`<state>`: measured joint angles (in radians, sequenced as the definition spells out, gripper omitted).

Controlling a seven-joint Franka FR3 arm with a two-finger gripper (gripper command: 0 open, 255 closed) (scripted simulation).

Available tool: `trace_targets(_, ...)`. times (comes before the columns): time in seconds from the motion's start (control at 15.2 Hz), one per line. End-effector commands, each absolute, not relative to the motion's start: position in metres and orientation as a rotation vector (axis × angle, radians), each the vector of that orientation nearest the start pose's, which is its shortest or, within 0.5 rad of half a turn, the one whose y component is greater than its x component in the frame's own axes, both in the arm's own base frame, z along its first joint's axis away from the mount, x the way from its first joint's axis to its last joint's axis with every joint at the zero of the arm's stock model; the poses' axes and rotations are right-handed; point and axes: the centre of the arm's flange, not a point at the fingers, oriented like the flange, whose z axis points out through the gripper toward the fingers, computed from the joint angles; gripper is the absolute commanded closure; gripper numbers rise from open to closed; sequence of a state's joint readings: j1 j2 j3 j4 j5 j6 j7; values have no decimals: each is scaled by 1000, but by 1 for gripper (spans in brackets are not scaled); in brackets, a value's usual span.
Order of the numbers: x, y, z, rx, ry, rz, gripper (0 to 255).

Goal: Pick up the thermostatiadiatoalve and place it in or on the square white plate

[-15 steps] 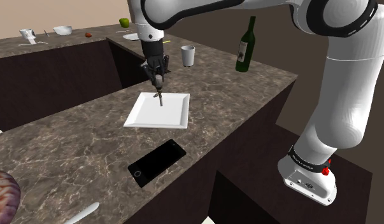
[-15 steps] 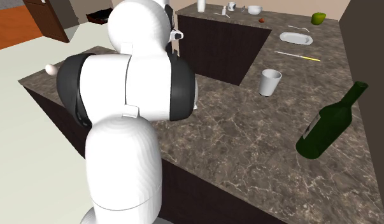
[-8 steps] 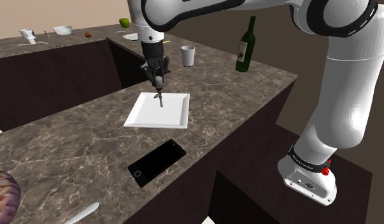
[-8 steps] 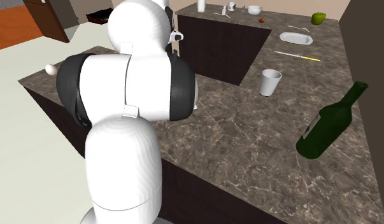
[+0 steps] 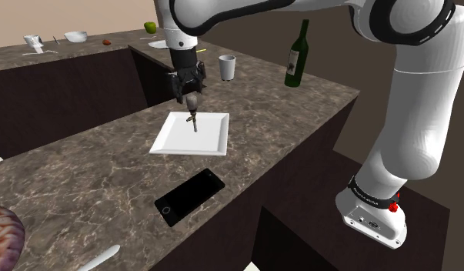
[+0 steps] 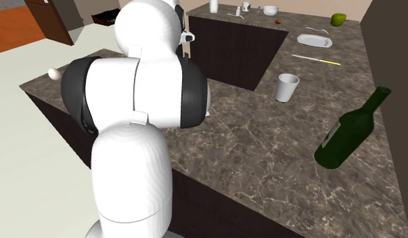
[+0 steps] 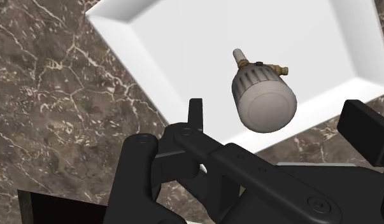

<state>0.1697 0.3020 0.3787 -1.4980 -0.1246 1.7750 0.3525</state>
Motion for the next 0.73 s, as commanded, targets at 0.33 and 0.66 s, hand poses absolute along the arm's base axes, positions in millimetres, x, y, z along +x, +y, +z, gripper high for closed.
trace_targets(0.33, 571, 303, 550, -3137, -324, -3, 0)
trace_targets(0.66, 571, 303, 550, -3137, -324, -3, 0)
